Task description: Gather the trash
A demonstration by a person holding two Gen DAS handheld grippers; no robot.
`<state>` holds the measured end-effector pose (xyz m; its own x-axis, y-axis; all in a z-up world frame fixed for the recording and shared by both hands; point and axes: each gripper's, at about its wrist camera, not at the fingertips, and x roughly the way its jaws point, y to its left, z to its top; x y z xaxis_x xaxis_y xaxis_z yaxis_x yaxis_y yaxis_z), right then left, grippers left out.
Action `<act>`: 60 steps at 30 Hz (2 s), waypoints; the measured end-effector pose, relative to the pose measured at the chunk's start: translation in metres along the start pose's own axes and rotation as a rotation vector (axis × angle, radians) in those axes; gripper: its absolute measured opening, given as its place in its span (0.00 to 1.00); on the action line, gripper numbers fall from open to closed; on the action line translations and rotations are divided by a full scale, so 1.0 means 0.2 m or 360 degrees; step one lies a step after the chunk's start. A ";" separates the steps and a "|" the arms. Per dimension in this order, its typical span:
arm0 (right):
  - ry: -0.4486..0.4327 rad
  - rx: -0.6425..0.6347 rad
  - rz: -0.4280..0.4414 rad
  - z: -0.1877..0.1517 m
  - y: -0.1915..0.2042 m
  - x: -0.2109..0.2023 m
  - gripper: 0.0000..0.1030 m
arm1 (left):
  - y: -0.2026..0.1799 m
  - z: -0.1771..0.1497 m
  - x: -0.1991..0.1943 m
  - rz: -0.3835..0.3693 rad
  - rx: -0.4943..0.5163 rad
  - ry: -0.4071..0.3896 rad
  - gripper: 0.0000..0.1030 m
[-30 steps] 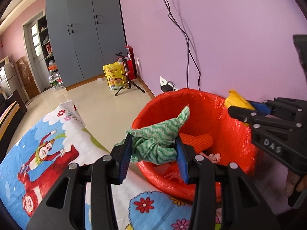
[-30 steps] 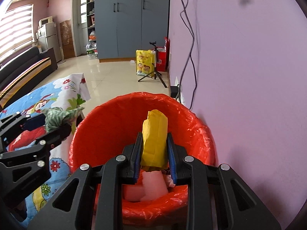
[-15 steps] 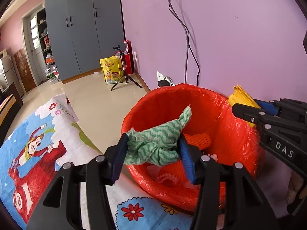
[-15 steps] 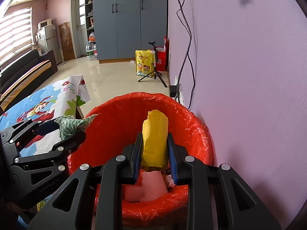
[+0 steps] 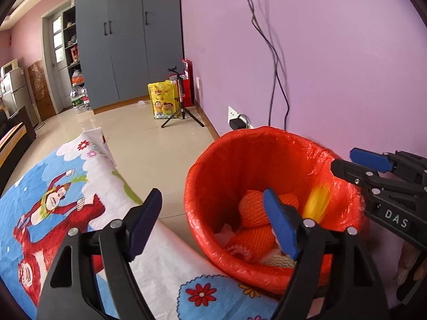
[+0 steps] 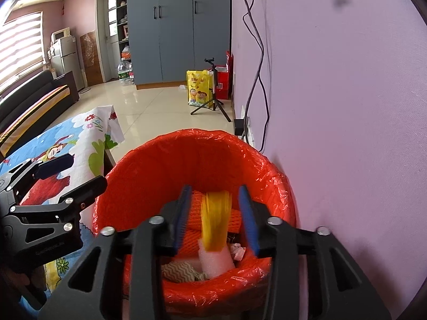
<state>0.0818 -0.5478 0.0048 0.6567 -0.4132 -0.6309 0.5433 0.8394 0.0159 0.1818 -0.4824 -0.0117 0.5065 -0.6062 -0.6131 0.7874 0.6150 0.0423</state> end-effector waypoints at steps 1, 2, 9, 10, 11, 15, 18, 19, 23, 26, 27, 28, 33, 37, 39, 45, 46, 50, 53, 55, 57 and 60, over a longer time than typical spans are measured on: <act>-0.0013 -0.0013 0.0002 0.00 0.01 -0.01 0.45 | 0.01 0.00 -0.01 -0.0001 -0.0007 0.0002 0.76; -0.0022 -0.0022 0.0003 0.00 0.02 -0.01 0.46 | 0.02 -0.01 -0.02 -0.0008 -0.0019 0.0002 0.76; -0.0118 -0.0040 -0.0025 -0.02 0.02 -0.10 0.63 | 0.13 -0.11 -0.21 0.0026 -0.0068 -0.0086 0.95; -0.0129 -0.0036 -0.0023 -0.02 0.02 -0.12 0.64 | 0.15 -0.12 -0.23 0.0028 -0.0084 -0.0093 0.95; -0.0145 -0.0027 -0.0016 -0.03 0.01 -0.15 0.67 | 0.18 -0.14 -0.26 0.0028 -0.0116 -0.0103 0.95; -0.0182 -0.0040 -0.0018 -0.07 0.01 -0.23 0.72 | 0.27 -0.19 -0.40 0.0021 -0.0223 -0.0160 0.95; -0.0203 -0.0062 -0.0022 -0.11 0.02 -0.28 0.74 | 0.25 -0.21 -0.49 0.0037 -0.0199 -0.0231 0.95; -0.0207 -0.0068 -0.0017 -0.12 0.04 -0.30 0.75 | 0.23 -0.22 -0.52 0.0060 -0.0168 -0.0251 0.95; -0.0221 -0.0106 -0.0023 -0.19 0.08 -0.37 0.75 | 0.17 -0.25 -0.59 0.0142 -0.0131 -0.0276 0.95; -0.0253 -0.0124 -0.0037 -0.23 0.10 -0.44 0.78 | 0.12 -0.27 -0.62 0.0170 -0.0113 -0.0266 0.95; -0.0262 -0.0112 -0.0027 -0.25 0.11 -0.46 0.78 | 0.10 -0.28 -0.63 0.0160 -0.0096 -0.0257 0.95; -0.0265 -0.0097 -0.0015 -0.25 0.11 -0.47 0.79 | 0.09 -0.29 -0.64 0.0147 -0.0080 -0.0245 0.95; -0.0263 -0.0078 -0.0088 -0.36 0.14 -0.56 0.80 | 0.07 -0.35 -0.72 0.0076 -0.0062 -0.0212 0.95; -0.0312 -0.0033 -0.0184 -0.41 0.16 -0.64 0.82 | 0.03 -0.39 -0.77 0.0101 0.0063 -0.0231 0.95; -0.0336 -0.0014 -0.0203 -0.42 0.15 -0.68 0.82 | 0.02 -0.40 -0.78 0.0091 0.0076 -0.0239 0.95; -0.0350 -0.0039 -0.0218 -0.46 0.16 -0.78 0.82 | 0.00 -0.42 -0.77 0.0008 0.0025 -0.0255 0.95; -0.0355 -0.0033 -0.0228 -0.47 0.15 -0.80 0.82 | -0.02 -0.42 -0.77 -0.0012 0.0032 -0.0268 0.95; -0.0355 0.0002 -0.0234 -0.49 0.12 -0.85 0.82 | -0.09 -0.42 -0.80 -0.0078 0.0075 -0.0306 0.95; -0.0359 0.0004 -0.0246 -0.50 0.10 -0.88 0.82 | -0.12 -0.42 -0.81 -0.0094 0.0114 -0.0314 0.95; -0.0364 0.0005 -0.0260 -0.51 0.09 -0.89 0.82 | -0.12 -0.43 -0.81 -0.0100 0.0115 -0.0312 0.95; -0.0363 0.0006 -0.0264 -0.52 0.10 -0.90 0.82 | -0.12 -0.43 -0.81 -0.0097 0.0112 -0.0306 0.95; -0.0354 0.0006 -0.0261 -0.52 0.09 -0.91 0.82 | -0.12 -0.43 -0.80 -0.0100 0.0114 -0.0300 0.95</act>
<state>-0.0829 -0.4215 0.0389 0.6583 -0.6114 -0.4392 0.6536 0.7536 -0.0695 0.0521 -0.3570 0.0182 0.5069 -0.7301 -0.4584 0.8392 0.5394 0.0689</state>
